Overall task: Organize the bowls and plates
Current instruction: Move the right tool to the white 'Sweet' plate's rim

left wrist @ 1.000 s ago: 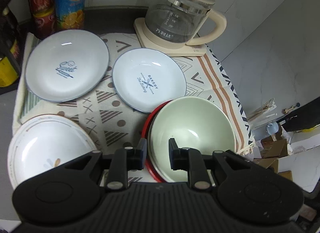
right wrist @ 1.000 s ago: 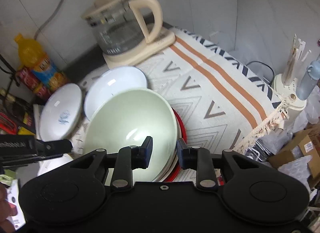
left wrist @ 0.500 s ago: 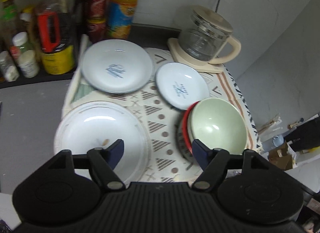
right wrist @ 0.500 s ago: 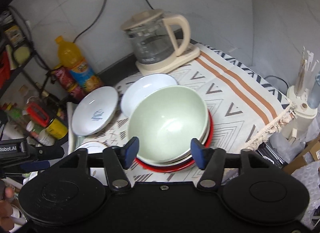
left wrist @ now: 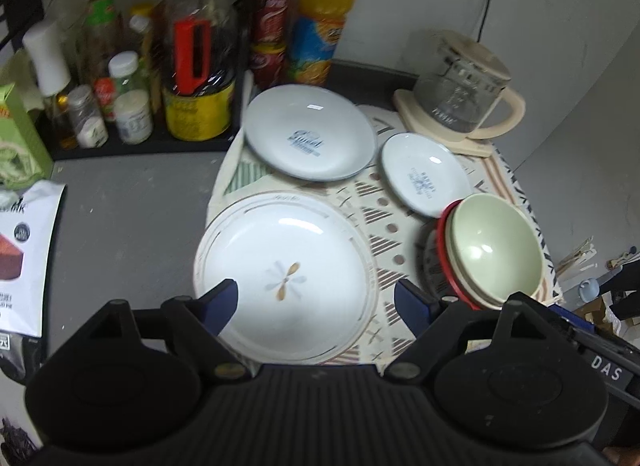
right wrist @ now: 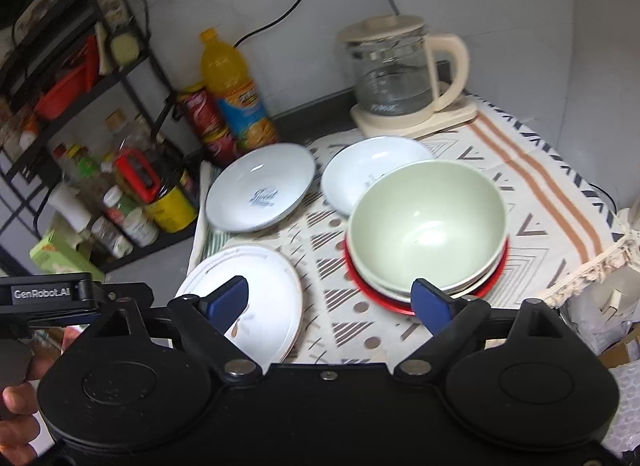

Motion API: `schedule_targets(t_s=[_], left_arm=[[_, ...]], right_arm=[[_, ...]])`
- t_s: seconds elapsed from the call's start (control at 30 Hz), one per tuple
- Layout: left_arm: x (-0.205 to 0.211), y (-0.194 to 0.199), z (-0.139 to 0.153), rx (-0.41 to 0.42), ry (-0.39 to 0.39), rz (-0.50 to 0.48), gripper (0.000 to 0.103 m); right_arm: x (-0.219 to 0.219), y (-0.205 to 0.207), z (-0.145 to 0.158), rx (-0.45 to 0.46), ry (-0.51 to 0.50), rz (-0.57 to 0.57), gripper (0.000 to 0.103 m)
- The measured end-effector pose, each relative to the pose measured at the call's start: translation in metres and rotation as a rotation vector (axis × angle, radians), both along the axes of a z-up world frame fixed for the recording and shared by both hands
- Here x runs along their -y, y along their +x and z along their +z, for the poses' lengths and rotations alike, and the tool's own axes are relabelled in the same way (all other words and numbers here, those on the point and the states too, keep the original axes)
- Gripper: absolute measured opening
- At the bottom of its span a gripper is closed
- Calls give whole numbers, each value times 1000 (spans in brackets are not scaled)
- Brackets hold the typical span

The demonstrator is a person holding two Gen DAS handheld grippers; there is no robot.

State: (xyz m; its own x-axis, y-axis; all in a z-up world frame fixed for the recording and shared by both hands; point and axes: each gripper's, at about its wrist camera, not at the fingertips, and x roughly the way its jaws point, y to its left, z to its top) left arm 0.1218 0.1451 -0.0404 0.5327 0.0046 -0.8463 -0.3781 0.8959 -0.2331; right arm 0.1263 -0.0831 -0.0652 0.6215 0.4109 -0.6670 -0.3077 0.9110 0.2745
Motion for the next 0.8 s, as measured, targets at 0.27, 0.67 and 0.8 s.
schedule_targets(t_s=[0.27,0.67,0.8], left_arm=[[-24,-2,-22,-22,-22,14,84],[-64,29,-41,2,-17,2,83],[-78,49,-48,-3,-23,-2,81]], right_arm=[[-33,1,-10,11,-32,82,89],[-81,34,-24,1,-27,109,88],[-94,51,-27,-9,-20,104,87]])
